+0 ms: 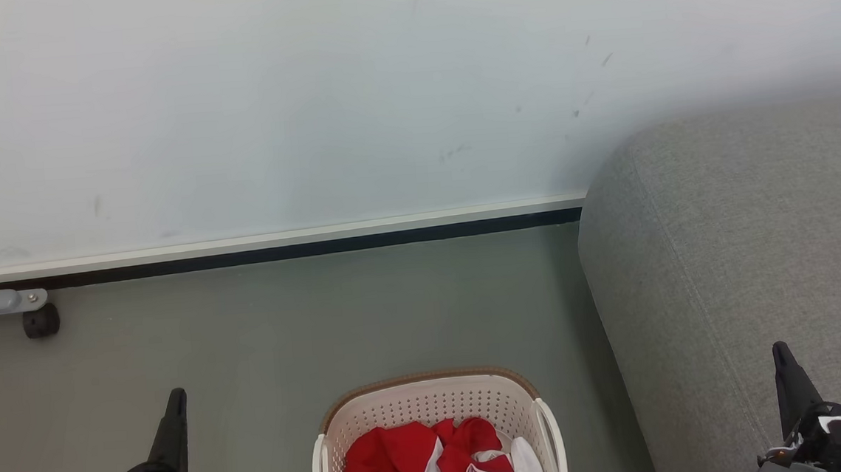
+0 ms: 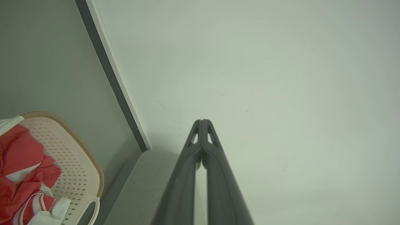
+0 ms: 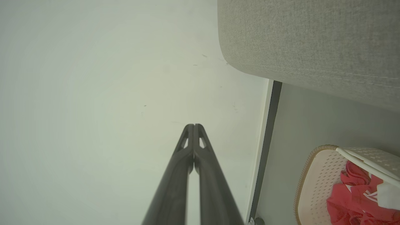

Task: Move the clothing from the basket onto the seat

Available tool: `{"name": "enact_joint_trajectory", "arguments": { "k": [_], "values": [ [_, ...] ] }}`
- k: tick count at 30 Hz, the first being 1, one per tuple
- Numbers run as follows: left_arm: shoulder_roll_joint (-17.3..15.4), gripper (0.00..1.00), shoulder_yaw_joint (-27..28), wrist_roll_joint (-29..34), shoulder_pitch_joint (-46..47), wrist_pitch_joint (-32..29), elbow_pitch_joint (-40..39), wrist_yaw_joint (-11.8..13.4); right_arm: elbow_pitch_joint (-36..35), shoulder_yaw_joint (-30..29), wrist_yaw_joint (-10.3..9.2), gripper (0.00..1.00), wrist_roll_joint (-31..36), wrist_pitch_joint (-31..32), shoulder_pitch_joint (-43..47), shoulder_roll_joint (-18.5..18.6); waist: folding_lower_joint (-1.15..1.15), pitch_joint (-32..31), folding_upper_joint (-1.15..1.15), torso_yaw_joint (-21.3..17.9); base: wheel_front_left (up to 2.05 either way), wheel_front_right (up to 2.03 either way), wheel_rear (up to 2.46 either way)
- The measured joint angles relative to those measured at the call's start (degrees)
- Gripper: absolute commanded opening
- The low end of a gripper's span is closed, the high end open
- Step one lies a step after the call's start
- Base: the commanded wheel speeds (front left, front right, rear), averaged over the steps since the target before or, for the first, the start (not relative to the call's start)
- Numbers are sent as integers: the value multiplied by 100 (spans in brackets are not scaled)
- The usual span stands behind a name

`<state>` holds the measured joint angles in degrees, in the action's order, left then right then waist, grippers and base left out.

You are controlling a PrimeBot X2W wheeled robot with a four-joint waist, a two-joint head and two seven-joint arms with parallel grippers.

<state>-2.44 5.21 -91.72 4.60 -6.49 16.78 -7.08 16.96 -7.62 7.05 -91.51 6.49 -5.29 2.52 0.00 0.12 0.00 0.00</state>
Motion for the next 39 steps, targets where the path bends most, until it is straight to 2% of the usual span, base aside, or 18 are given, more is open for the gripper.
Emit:
{"name": "enact_joint_trajectory", "arguments": {
  "k": [7,8,10,11,12,22,29,35,39],
  "values": [
    [0,0,0,0,0,0,0,-1,0,0,0,0,0,0,0,0,0,0,0,0,0,0,0],
    [0,100,0,0,0,0,0,0,0,0,0,100,0,0,0,0,0,0,0,0,0,0,0],
    [13,100,-9,1,-43,1,70,5,70,9,-1,100,2,0,33,-14,0,0,0,0,0,0,0],
    [26,0,-12,1,-91,1,129,8,130,15,-1,0,2,0,74,-31,0,0,0,0,0,0,0],
    [45,100,-19,1,-154,1,187,9,197,22,-2,100,2,0,133,-51,0,0,0,0,0,0,0],
    [79,100,-225,27,-333,159,302,9,315,143,-7,100,11,-155,317,-104,0,-14,0,0,0,0,0],
    [78,100,-361,298,-327,309,235,41,230,178,-7,100,109,-307,353,-103,0,-28,0,-1,0,0,0],
    [75,100,-453,626,-264,416,115,125,124,222,-57,100,471,-416,359,-102,0,-40,0,-1,0,0,0],
    [74,100,-542,892,-260,514,53,212,-4,292,-157,100,800,-508,361,-101,0,-47,0,-2,0,0,0]
  ]
}}
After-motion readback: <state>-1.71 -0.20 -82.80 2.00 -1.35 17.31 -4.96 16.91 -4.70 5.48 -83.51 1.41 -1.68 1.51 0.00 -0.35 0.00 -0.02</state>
